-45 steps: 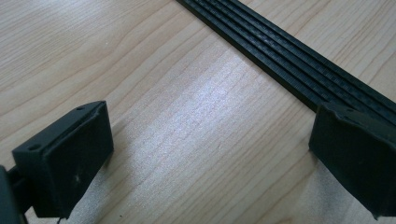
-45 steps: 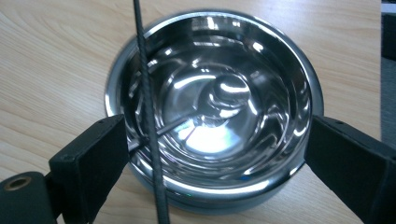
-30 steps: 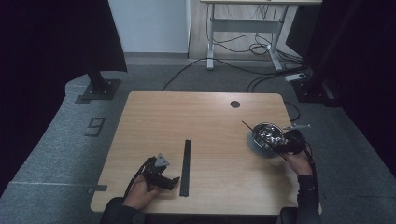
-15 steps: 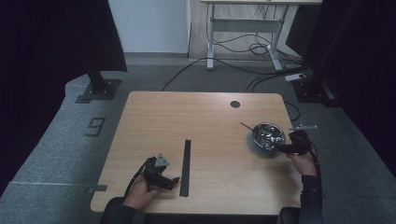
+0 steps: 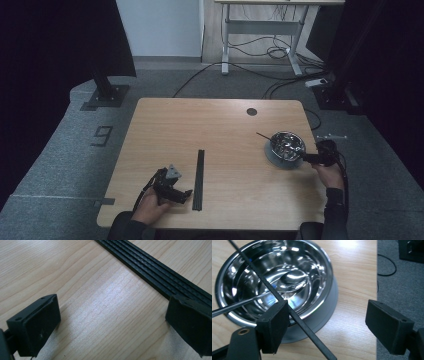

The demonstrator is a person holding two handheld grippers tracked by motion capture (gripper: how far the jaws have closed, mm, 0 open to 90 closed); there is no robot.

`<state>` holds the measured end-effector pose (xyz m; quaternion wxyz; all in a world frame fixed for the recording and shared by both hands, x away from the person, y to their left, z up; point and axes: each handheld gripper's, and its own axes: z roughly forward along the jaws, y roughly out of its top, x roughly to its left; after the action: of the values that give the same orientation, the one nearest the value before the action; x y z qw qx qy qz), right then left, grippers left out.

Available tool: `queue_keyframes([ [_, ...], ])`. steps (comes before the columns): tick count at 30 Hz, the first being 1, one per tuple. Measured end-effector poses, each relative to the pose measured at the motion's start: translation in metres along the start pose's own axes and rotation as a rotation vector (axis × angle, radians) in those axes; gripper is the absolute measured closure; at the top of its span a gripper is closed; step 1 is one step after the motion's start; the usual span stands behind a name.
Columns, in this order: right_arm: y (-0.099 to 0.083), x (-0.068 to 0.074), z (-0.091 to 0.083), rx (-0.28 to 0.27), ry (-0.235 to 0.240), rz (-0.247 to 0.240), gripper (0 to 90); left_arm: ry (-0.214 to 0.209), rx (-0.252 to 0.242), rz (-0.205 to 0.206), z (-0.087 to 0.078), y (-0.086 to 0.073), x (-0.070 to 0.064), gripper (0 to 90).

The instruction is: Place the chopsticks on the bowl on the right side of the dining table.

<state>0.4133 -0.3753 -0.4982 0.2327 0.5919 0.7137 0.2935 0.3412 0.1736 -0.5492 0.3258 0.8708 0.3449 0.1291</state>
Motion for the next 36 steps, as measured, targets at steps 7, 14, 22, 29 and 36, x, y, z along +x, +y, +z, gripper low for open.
queue_keyframes([
  [7,-0.002,-0.007,0.0,-0.027,0.001,0.039,19.1,0.0,0.0,0.0,0.0,0.0,0.0,0.0],
  [14,-0.003,-0.013,0.001,-0.035,-0.022,0.051,18.4,0.0,0.0,0.0,0.0,0.0,0.0,0.0],
  [22,-0.003,-0.021,0.008,-0.035,-0.056,0.059,17.1,0.0,0.0,0.0,0.0,0.0,0.0,0.0],
  [29,-0.001,-0.019,0.001,-0.054,-0.05,0.06,17.1,0.0,0.0,0.0,0.0,0.0,0.0,0.0],
  [36,0.001,-0.005,-0.01,-0.039,-0.021,0.037,17.0,0.0,0.0,0.0,0.0,0.0,0.0,0.0],
])
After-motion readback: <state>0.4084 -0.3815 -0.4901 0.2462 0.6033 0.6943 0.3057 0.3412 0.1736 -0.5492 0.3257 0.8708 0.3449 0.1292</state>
